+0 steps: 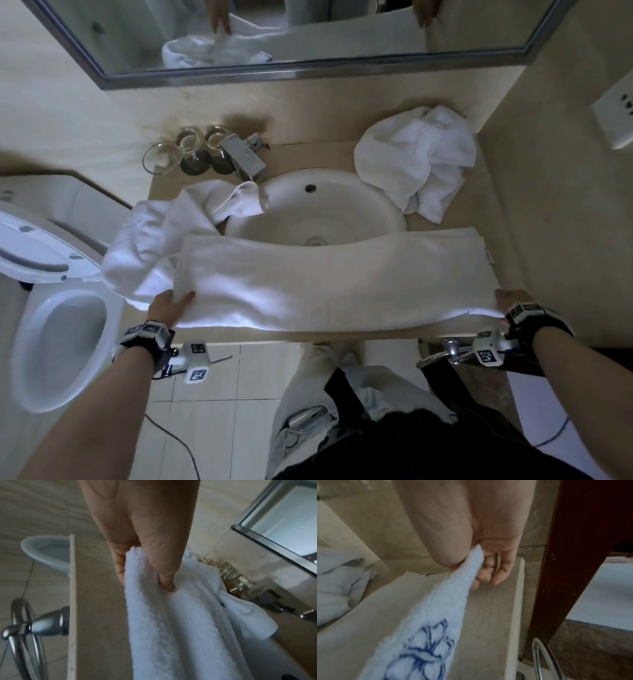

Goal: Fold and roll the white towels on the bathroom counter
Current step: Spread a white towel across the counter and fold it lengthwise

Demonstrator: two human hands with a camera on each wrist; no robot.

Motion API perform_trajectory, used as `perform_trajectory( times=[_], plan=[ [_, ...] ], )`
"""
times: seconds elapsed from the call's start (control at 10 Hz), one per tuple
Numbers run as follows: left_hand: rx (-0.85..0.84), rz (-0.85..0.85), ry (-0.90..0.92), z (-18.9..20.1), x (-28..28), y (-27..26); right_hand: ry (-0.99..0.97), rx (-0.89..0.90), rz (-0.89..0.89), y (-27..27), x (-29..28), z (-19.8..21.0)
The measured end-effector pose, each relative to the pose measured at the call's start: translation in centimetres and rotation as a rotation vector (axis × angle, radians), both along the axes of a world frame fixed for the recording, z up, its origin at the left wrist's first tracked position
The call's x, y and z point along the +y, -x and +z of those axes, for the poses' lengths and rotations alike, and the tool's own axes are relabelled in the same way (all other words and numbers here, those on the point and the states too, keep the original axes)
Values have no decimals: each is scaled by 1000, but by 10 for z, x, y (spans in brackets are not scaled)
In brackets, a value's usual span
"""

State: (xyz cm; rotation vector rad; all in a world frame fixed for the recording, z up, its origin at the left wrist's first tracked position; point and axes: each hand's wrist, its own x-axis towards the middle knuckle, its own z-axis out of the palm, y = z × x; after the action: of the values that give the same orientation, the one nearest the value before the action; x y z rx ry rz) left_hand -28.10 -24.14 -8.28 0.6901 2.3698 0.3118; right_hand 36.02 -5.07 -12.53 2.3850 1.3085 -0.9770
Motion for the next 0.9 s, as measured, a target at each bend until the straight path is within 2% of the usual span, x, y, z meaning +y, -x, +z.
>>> perform_trajectory(
  times=[0.1, 0.2, 0.3, 0.4, 0.5, 0.6, 0.7, 0.8, 0.9],
  plan=[
    [-33, 70, 24, -1, 1, -2, -52, 127, -227, 12, -2, 30],
    [8, 186, 12, 1, -1, -7, -4, 281, -264, 15, 3, 37],
    [-8, 187, 31, -2, -3, -10, -2, 336, -213, 16, 3, 35],
    [33, 163, 7, -4, -5, -18, -114, 487, -229, 21, -7, 38],
    [79, 175, -27, -4, -7, -20, -181, 637, -329, 3, -14, 27],
    [121, 281, -118, -2, -15, -17, -89, 773, -336, -17, -27, 30],
    [109, 251, -154, -4, -23, -9, -89, 712, -392, -22, -40, 29],
    [89, 258, -157, -4, -28, -3, -149, 693, -400, -40, -36, -2],
    [-36, 308, -135, -8, -29, 3, -102, 605, -320, -48, -31, -13]
  ],
)
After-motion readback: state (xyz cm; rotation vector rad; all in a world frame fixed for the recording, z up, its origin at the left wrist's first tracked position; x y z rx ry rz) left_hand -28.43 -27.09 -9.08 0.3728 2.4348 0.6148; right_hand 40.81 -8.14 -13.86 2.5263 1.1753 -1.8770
